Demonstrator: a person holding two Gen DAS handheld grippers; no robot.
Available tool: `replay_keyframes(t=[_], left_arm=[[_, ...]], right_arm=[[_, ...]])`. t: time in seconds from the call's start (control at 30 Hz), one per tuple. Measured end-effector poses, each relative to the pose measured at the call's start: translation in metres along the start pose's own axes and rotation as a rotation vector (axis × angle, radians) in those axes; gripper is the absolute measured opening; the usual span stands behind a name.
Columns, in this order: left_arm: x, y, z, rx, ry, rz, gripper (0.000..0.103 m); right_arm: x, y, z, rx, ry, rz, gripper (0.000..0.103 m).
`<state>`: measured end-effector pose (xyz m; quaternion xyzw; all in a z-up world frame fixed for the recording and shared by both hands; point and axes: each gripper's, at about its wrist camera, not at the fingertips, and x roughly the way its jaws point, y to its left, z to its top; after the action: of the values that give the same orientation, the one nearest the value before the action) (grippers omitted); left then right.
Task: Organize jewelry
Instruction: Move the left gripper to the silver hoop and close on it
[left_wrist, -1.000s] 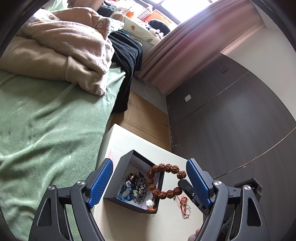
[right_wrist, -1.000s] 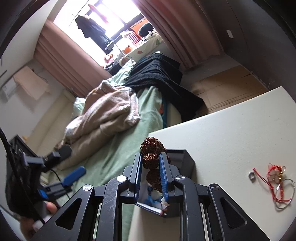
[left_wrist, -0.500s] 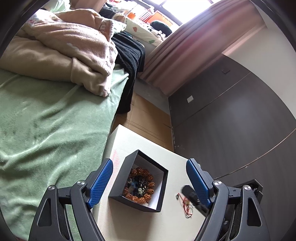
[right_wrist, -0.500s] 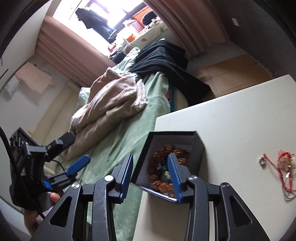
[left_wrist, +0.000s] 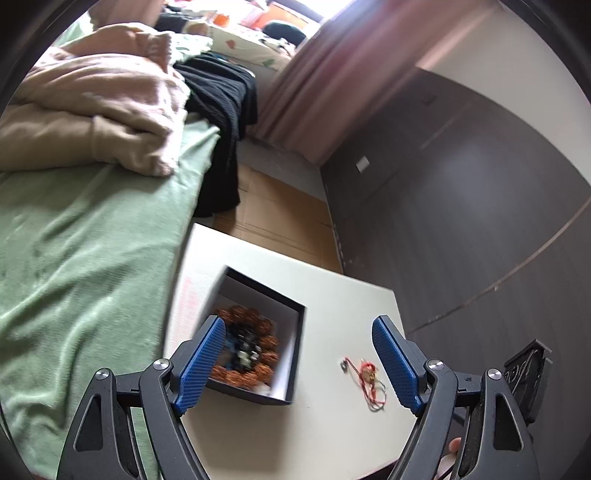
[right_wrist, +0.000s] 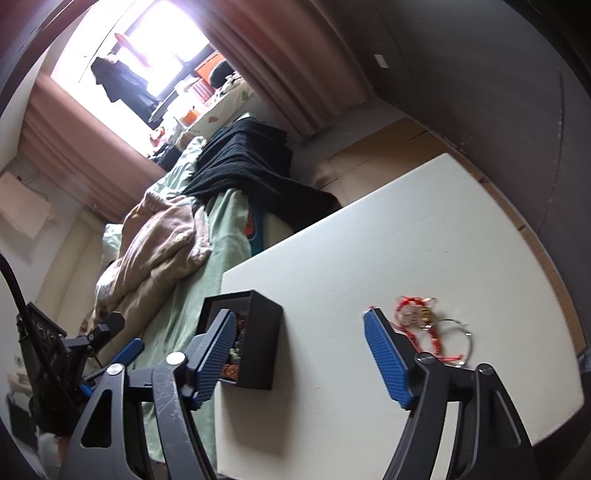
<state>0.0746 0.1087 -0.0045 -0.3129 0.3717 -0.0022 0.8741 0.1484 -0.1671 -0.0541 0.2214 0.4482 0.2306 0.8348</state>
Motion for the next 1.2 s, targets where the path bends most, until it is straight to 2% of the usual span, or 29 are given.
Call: replay_keyframes(t=[0.13,0.4,0.6,0.9,1.07,1.13,1.2], left_arm=[[0.013,-0.022,-0.011,0.050,0.022,-0.009,0.087],[0.052,-0.064,-0.039,0.152,0.105,-0.013,0.087],[0.081,-0.089,-0.060,0.210,0.157,-0.013,0.086],[0.133,-0.119,-0.093,0.288,0.268,-0.001,0.037],[0.160,-0.131,-0.104,0.313,0.306,-0.003,0.030],[0.170,-0.133,-0.108,0.317,0.326,0.002,0.022],[0.179,-0.133,-0.111,0.322,0.342,0.012,0.019]], right_arm=[[-0.012,-0.020,0.001,0.035,-0.002,-0.046,0.076],[-0.028,-0.062,-0.004,0.142,0.029,-0.135,0.076],[-0.036,-0.094,-0.002,0.216,0.049,-0.161,0.076],[-0.047,-0.124,0.007,0.266,0.055,-0.158,0.076],[-0.050,-0.137,0.011,0.293,0.059,-0.145,0.076],[-0.050,-0.141,0.013,0.303,0.060,-0.136,0.076],[-0.052,-0.145,0.015,0.313,0.060,-0.126,0.076]])
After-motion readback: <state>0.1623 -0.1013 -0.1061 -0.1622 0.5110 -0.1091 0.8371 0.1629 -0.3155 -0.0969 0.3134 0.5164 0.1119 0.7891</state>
